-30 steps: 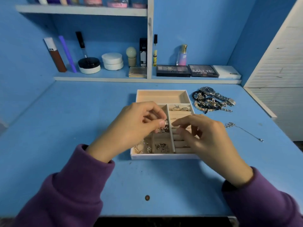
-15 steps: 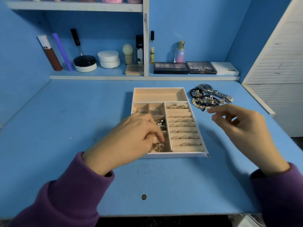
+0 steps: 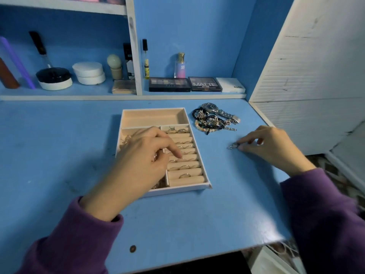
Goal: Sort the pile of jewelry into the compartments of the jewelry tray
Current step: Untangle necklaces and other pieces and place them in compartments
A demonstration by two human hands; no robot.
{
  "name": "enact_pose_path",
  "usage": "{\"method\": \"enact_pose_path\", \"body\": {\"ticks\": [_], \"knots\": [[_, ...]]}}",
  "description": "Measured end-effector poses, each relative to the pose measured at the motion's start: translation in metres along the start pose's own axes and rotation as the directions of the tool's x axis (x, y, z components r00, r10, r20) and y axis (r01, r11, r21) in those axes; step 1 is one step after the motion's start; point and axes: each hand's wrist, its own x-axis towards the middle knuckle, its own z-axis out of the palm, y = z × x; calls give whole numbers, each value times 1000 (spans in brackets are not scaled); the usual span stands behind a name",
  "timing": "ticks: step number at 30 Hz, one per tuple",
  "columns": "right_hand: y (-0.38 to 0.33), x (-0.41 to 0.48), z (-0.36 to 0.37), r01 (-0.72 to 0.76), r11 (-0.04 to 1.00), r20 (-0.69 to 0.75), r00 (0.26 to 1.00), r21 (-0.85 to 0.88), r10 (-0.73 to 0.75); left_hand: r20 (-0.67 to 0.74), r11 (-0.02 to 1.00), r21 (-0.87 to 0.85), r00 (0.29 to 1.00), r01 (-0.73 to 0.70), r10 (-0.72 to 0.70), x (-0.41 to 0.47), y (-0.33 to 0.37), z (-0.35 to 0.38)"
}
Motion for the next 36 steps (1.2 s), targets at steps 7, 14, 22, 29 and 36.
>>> {"method": "enact_pose_path", "body": {"ticks": [7,14,22,29,36], "knots": [[3,7,12,77,990,61,996,-120,-70,21,994,-102,999,-36,39,11,18,20],[-39,-4,-12,101,869,-80,994,484,-71,3,972,-234,999,-36,38,25,27,24],[-115,-13,-40,122,499,-21,979,858,-203,65,921,-382,996,76,-56,22,20,16],[-143,-30,-6,57,512,110,950,857,-291,83,807,-557,980,197,-182,-5,-7,-18],[-144,-49,41,48,677,144,964,735,-225,174,914,-346,972,211,-159,-24,-31,-33]]}}
